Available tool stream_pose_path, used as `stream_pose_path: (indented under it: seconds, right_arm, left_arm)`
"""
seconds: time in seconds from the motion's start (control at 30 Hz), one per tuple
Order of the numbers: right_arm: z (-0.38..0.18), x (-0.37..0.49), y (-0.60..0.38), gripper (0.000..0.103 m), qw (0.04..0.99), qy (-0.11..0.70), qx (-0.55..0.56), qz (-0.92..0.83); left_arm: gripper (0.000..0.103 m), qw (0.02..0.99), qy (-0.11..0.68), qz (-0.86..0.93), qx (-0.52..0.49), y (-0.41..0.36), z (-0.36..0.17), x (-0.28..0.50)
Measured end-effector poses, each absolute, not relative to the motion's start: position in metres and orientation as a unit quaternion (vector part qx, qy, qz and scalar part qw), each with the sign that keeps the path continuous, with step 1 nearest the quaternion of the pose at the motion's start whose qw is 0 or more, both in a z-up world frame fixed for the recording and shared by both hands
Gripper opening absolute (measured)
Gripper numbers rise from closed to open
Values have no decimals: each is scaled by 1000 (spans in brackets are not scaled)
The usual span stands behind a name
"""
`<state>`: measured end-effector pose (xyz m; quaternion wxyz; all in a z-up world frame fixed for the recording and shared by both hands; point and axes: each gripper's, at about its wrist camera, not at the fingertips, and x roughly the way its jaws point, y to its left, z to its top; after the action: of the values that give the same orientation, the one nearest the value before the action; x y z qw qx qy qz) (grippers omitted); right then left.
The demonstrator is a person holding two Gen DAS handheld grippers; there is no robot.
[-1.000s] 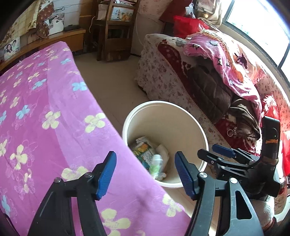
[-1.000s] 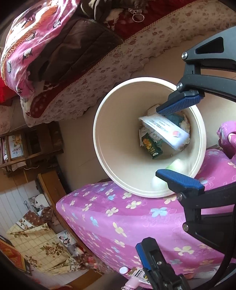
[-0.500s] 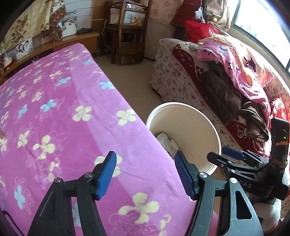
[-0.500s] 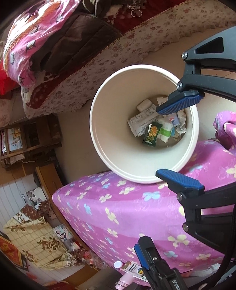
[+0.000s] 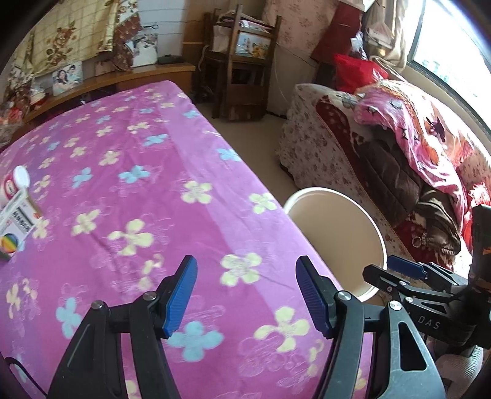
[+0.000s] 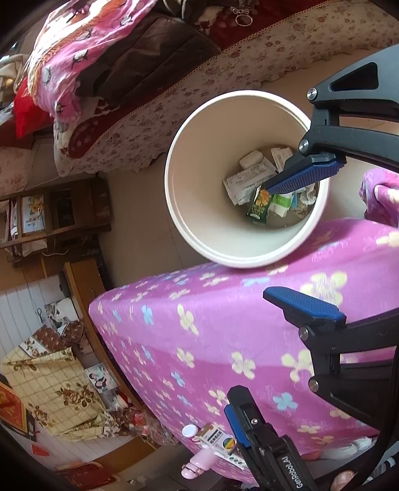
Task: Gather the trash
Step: 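Move both open tools back over the bed toward the remaining boxes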
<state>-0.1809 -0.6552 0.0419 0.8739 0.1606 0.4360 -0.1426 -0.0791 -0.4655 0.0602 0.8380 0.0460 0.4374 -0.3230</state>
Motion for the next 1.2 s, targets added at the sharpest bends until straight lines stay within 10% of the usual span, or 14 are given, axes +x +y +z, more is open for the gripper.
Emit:
stream_pose_path:
  seconds: [1.2]
  right_arm:
    - [50,-74,-448,66,874,476,93,29]
  left_arm:
    - [68,902,430,-32,20,-132,67,56]
